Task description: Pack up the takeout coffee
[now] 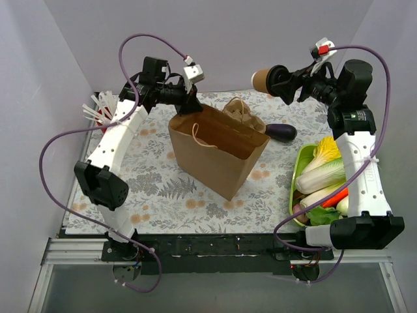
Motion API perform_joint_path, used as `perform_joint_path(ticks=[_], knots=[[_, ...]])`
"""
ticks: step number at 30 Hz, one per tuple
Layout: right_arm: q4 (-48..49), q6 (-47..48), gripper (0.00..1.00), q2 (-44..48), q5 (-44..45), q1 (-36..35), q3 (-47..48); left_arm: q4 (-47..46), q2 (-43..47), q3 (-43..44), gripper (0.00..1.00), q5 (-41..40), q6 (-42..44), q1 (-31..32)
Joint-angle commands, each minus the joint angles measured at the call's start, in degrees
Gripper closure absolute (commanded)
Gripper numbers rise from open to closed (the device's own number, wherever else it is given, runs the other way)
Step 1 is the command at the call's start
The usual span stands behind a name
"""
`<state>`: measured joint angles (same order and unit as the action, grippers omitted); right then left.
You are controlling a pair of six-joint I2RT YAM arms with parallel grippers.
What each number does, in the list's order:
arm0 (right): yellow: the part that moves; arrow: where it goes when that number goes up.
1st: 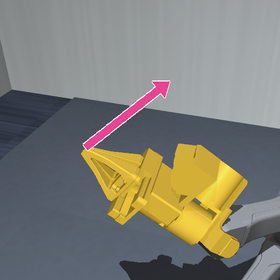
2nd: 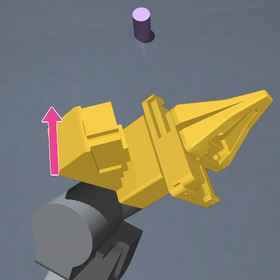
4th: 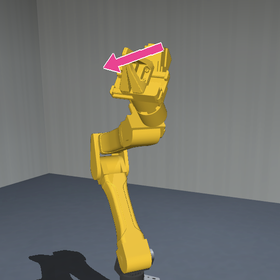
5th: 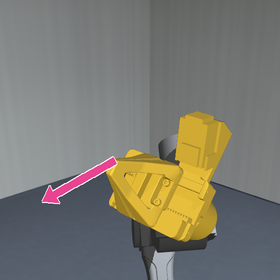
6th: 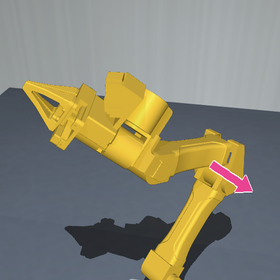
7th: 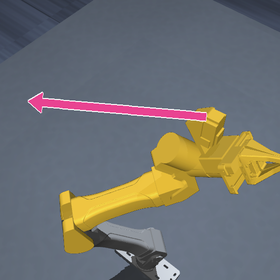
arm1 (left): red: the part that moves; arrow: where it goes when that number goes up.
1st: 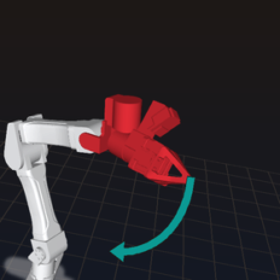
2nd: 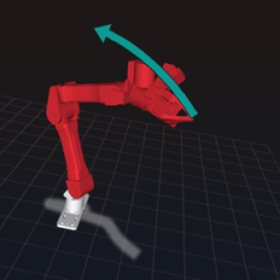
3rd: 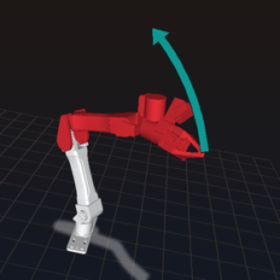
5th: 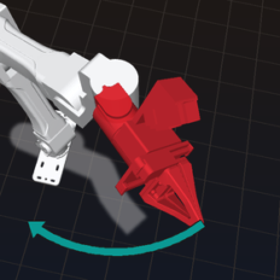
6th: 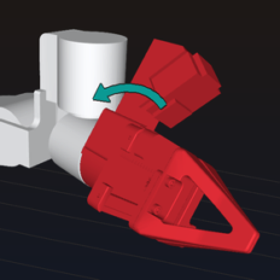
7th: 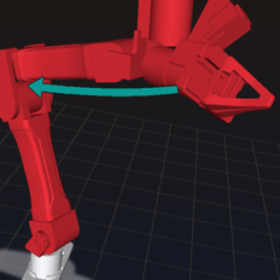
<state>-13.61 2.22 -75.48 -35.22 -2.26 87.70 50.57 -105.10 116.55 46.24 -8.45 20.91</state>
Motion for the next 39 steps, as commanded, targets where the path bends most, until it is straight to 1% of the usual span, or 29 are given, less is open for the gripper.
perform_joint_path(ticks=[1,3,5,6,7,8,9,10,11,13,14,15,17,18,19,20,21,24,25,27,28,29,32,33,35,36,37,38,39], knots=[[-6.68,3.66,0.99,-1.42,-11.26,0.15,10.54,3.40,9.99,-7.38,1.00,-4.31,-5.96,0.28],[-9.50,4.81,0.99,-2.56,-15.03,0.15,13.45,3.13,12.88,-10.37,1.00,-5.80,-9.81,0.28],[-13.98,5.42,0.99,-3.96,-16.89,0.06,18.72,3.66,14.82,-11.86,1.00,-7.38,-11.32,0.28],[-15.47,6.04,0.99,-4.49,-18.98,0.06,20.65,3.23,17.71,-14.57,1.00,-8.43,-12.02,0.28],[-18.62,6.30,0.99,-5.54,-20.31,0.06,23.54,2.88,19.56,-16.43,1.00,-9.49,-12.03,0.28],[-20.30,7.00,0.99,-5.90,-21.46,-0.28,25.13,2.61,20.97,-18.01,1.00,-12.28,-11.94,0.28],[-22.67,7.88,0.99,-6.25,-21.99,-0.63,26.37,2.87,22.21,-20.81,1.00,-13.53,-11.77,0.10],[-24.78,10.06,0.99,-6.95,-21.82,-1.07,27.25,3.13,24.39,-21.71,1.00,-14.67,-11.33,0.19],[-29.15,10.87,0.99,-7.31,-21.47,-1.69,29.44,3.22,25.29,-22.59,1.00,-16.60,-11.33,0.01],[-34.35,12.88,0.99,-9.84,-19.02,-3.18,33.30,3.14,27.48,-24.61,1.00,-17.84,-12.64,-0.51],[-39.78,13.59,0.99,-10.82,-16.66,-4.06,37.41,2.87,28.19,-24.97,1.00,-18.37,-13.26,-0.69],[-41.40,14.47,0.99,-11.35,-11.85,-5.72,38.85,2.61,28.80,-25.14,1.00,-19.33,-13.78,-1.04],[-42.47,17.19,0.99,-10.40,-6.12,-7.66,38.16,2.08,30.47,-25.50,1.00,-20.74,-15.10,-1.57],[-42.99,17.73,0.99,-9.86,1.31,-9.84,36.94,2.52,30.91,-25.41,1.00,-21.88,-15.11,-2.01],[-44.04,18.78,0.99,-9.77,2.86,-10.30,37.10,2.87,31.44,-25.32,1.00,-22.33,-14.76,-2.10],[-45.88,22.27,0.99,-10.47,3.14,-10.39,38.32,3.31,32.32,-25.23,1.00,-22.85,-13.80,-2.18],[-51.99,23.87,0.99,-11.69,2.27,-10.31,42.77,3.92,32.76,-25.32,1.00,-23.38,-13.27,-2.27],[-59.41,26.52,0.99,-15.83,-2.63,-10.83,49.47,3.58,35.04,-26.55,1.00,-25.23,-13.26,-2.27],[-61.26,26.35,0.99,-15.92,-3.70,-11.18,49.32,3.57,35.49,-26.90,1.00,-25.49,-13.44,-2.36],[-60.67,24.51,0.99,-14.44,-4.33,-12.41,46.26,4.10,36.97,-27.95,1.00,-25.41,-13.70,-2.71],[-59.62,24.33,0.99,-12.34,-4.42,-12.68,42.94,4.19,37.59,-28.22,0.91,-25.41,-13.61,-2.80],[-59.43,24.15,0.99,-11.28,-4.50,-12.68,41.34,4.28,38.21,-28.40,0.70,-24.89,-13.61,-2.89],[-60.83,25.11,0.99,-8.20,-5.73,-12.68,39.48,4.45,39.53,-28.14,0.53,-22.61,-11.86,-2.98],[-61.01,25.55,0.99,-7.41,-7.04,-12.68,39.22,4.19,39.79,-27.70,0.42,-21.73,-10.55,-2.98],[-61.36,26.61,0.99,-5.47,-8.63,-12.59,37.73,3.14,40.32,-27.52,0.36,-20.14,-6.16,-2.98],[-61.36,27.04,0.99,-4.86,-10.90,-12.68,37.11,1.66,40.50,-27.43,0.32,-18.22,-4.14,-2.98],[-61.36,27.22,0.99,-4.15,-12.40,-12.68,36.84,0.77,40.76,-27.78,0.30,-17.24,-2.29,-2.98],[-61.28,26.53,0.99,-3.97,-13.81,-12.68,37.28,0.33,40.76,-27.70,0.29,-16.19,1.99,-2.98],[-61.02,26.00,0.99,-3.88,-16.00,-12.59,37.63,1.11,40.42,-27.26,0.28,-12.87,3.68,-2.98]])
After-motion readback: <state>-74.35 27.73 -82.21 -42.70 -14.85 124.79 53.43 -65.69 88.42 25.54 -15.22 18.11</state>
